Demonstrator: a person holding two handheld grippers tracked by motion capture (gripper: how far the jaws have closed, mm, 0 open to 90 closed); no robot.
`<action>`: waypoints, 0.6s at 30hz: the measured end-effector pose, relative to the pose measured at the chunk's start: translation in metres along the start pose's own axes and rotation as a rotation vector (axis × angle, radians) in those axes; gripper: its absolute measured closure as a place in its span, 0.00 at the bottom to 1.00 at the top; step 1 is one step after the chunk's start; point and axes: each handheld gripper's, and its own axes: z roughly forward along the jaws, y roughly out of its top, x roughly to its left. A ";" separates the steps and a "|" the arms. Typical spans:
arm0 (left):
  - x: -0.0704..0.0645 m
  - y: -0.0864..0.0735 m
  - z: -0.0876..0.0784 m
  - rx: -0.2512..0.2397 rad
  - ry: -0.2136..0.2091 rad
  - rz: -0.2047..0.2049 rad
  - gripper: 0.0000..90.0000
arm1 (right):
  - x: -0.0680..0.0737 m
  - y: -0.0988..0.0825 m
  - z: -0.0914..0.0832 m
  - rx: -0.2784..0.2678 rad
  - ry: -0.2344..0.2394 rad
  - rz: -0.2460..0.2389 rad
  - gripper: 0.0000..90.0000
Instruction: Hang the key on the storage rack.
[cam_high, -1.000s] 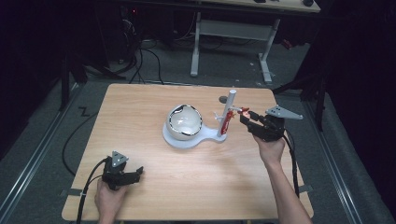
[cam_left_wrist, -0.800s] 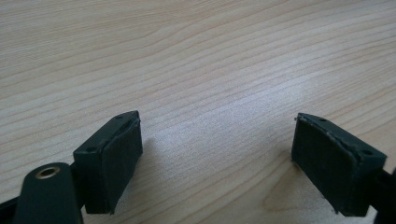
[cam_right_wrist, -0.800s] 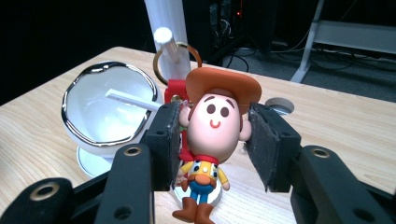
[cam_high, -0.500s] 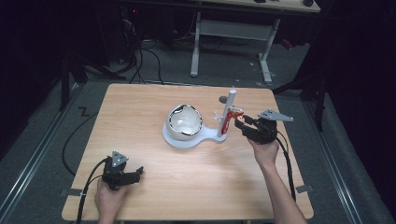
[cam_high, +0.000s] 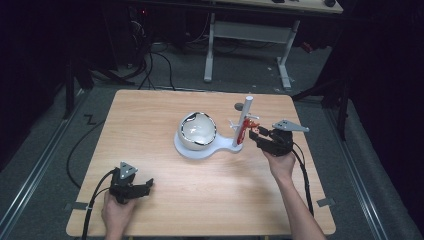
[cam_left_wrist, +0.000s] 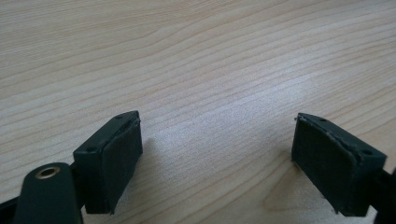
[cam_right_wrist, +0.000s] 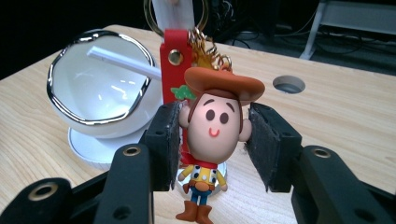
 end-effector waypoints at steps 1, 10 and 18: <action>0.000 0.000 0.000 0.000 0.000 0.000 0.19 | 0.000 -0.001 0.001 0.004 -0.005 -0.002 0.62; 0.000 0.000 0.000 0.000 0.000 0.000 0.19 | 0.001 -0.003 0.007 0.030 -0.007 -0.008 0.62; 0.000 0.000 0.000 0.000 0.000 0.000 0.19 | 0.001 -0.007 0.011 0.046 -0.014 -0.012 0.61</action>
